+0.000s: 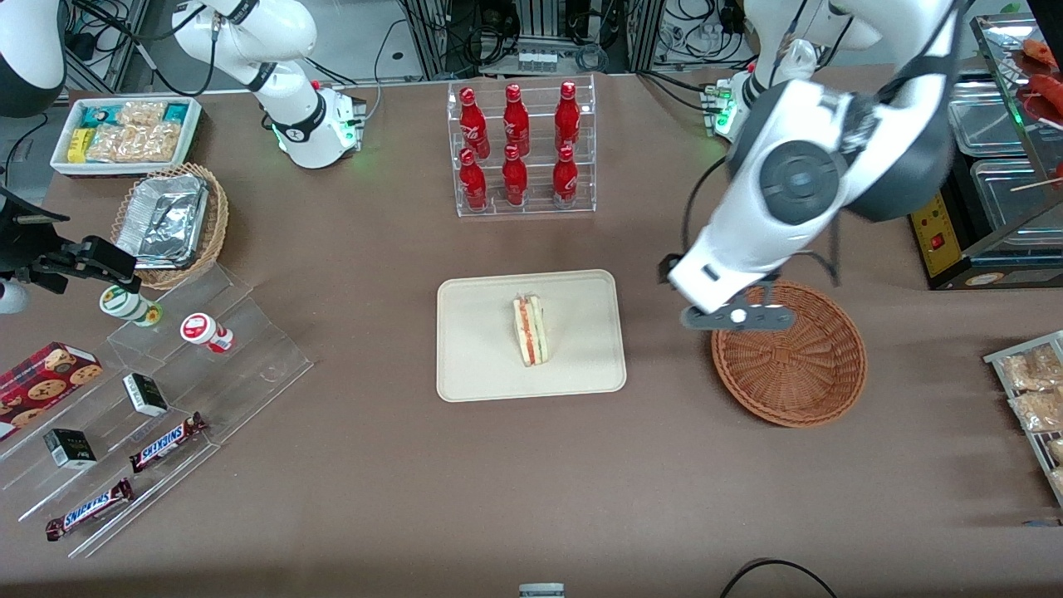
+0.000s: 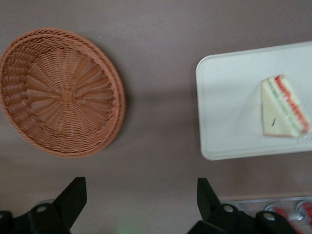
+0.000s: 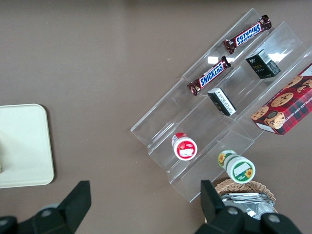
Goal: Place sandwich from basket to tray
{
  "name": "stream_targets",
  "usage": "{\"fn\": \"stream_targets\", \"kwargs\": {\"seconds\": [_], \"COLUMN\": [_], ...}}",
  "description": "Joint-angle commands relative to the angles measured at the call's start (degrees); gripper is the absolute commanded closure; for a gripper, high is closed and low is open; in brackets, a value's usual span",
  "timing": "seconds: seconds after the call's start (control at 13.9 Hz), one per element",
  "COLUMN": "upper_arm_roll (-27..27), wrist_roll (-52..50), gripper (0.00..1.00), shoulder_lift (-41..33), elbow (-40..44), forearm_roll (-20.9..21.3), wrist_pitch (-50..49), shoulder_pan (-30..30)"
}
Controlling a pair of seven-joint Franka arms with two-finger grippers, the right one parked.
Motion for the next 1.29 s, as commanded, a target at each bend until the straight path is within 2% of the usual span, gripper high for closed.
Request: {"fn": "stream_targets", "kwargs": {"seconds": [0.0,0.65,0.93,1.22], "upper_arm_roll": [-0.6,-1.0,-5.3,-5.1], "wrist_roll": [8.0,19.9,20.9,20.9], "gripper": [0.00,0.00,0.00,0.00], "shoulder_lift": [-6.3,-11.7,-12.1,-13.9], "elbow": [-5.3,-4.7,-1.9,-0.9], "forearm_roll": [-0.7,-2.1,-2.3,-1.9], "wrist_pitch": [-2.7,-10.0,-14.3,-16.6], "shoulder_pan": [5.3,17.3,23.0,24.7]}}
